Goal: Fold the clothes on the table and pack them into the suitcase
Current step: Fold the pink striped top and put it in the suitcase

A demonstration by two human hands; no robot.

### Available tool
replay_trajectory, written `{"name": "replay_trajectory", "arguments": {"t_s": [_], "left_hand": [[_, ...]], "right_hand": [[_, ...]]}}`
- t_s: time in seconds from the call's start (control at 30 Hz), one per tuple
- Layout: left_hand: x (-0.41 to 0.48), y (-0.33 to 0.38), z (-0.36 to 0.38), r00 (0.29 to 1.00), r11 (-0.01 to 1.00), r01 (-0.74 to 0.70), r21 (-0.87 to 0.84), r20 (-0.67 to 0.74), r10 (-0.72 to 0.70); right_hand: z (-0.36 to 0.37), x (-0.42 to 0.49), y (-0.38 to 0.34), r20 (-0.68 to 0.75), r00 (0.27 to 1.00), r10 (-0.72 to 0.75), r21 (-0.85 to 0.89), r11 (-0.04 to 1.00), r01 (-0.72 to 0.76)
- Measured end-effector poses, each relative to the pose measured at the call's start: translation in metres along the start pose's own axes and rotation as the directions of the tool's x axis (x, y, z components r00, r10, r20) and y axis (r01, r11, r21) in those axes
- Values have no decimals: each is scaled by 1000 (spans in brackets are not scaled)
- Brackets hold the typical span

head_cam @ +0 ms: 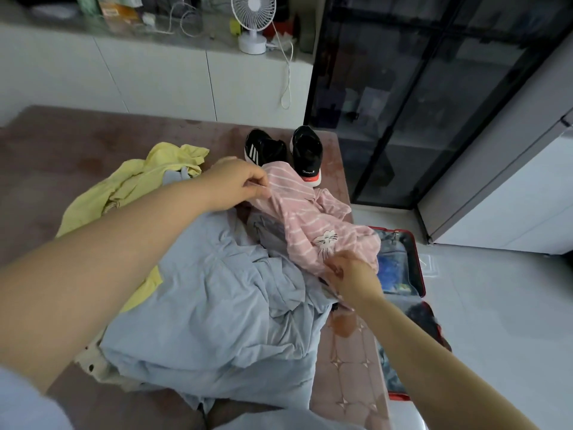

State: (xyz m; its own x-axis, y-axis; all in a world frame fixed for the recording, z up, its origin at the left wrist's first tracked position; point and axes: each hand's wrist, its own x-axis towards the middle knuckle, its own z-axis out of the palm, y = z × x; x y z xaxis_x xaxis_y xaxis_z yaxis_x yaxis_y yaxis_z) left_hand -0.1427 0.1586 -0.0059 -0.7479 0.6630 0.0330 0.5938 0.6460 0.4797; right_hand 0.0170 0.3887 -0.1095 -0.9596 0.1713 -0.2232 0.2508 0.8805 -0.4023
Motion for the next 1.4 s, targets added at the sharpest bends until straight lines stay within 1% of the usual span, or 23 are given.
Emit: {"name": "replay_trajectory", "arguments": {"t_s": [0.07,0.2,0.3,0.37,0.43,0.5,0.53,0.6,0.67,0.73,0.8,0.83,0.87,0.9,0.97,1.03,1.07,1.1,1.17,1.2,1.27,1.3,1.4], "left_hand": [[-9,-3,-2,996,998,6,69,-93,1],[-21,-16,-27,950,997,77,-23,-300,-80],[-24,-23,-50,914,989,97,-108,-384,-131],[-27,-27,-65,876,990,108,-85,-464,-136],[-29,-31,-77,858,990,140,-23,-497,-133],[-37,-36,-79,861,982,189,-20,-478,-176],[-44,-39,-76,859,972,228,-48,-461,-225],[-68,-46,-61,854,940,307,-149,-392,-342],[-102,-52,-39,845,879,375,-293,-281,-455],[-139,-54,-11,816,800,486,-352,-147,-560],[-171,-53,17,791,733,560,-386,-12,-611],[-184,-49,29,783,711,576,-402,23,-621],[-194,-47,39,779,713,580,-393,13,-627],[-202,-45,48,783,748,572,-337,-47,-620],[-214,-41,62,795,824,549,-139,-216,-566],[-223,-35,76,856,889,455,48,-298,-422],[-228,-32,84,898,925,363,116,-307,-314],[-233,-27,89,933,948,268,171,-290,-211],[-245,-21,100,983,961,104,255,-172,-61],[-253,-22,107,995,954,56,294,-95,-29],[-268,-28,117,998,924,14,382,51,-37],[-274,-32,120,996,908,-9,419,89,-31],[-285,-41,117,996,896,-77,437,71,50]], "right_hand": [[-15,0,-3,-84,996,26,71,997,-20],[-79,-15,-24,-130,983,-128,321,933,164],[-127,-33,-56,-205,957,-205,486,828,281],[-147,-40,-85,-242,927,-285,545,751,373],[-146,-41,-112,-269,905,-329,567,706,425],[-123,-34,-135,-245,899,-364,514,737,439],[-106,-31,-142,-175,902,-394,469,772,429],[-67,-30,-146,58,890,-452,447,809,382],[-36,-33,-130,182,875,-449,451,829,331],[-20,-35,-98,180,916,-359,409,874,262],[-9,-40,-60,132,967,-216,363,919,156],[-4,-45,-43,105,983,-148,355,929,102],[-1,-52,-29,89,991,-101,345,936,65],[4,-60,-16,82,993,-85,326,944,54],[13,-78,6,109,990,-93,269,961,61],[24,-99,21,174,976,-131,198,976,95],[32,-109,27,216,962,-167,145,980,137],[41,-117,33,251,946,-207,97,977,189],[59,-124,43,261,929,-261,60,965,254],[65,-124,48,224,937,-269,64,963,261],[69,-121,58,124,949,-291,101,955,279],[64,-120,56,70,949,-306,121,947,297],[34,-119,49,54,974,-221,162,964,210]]}}
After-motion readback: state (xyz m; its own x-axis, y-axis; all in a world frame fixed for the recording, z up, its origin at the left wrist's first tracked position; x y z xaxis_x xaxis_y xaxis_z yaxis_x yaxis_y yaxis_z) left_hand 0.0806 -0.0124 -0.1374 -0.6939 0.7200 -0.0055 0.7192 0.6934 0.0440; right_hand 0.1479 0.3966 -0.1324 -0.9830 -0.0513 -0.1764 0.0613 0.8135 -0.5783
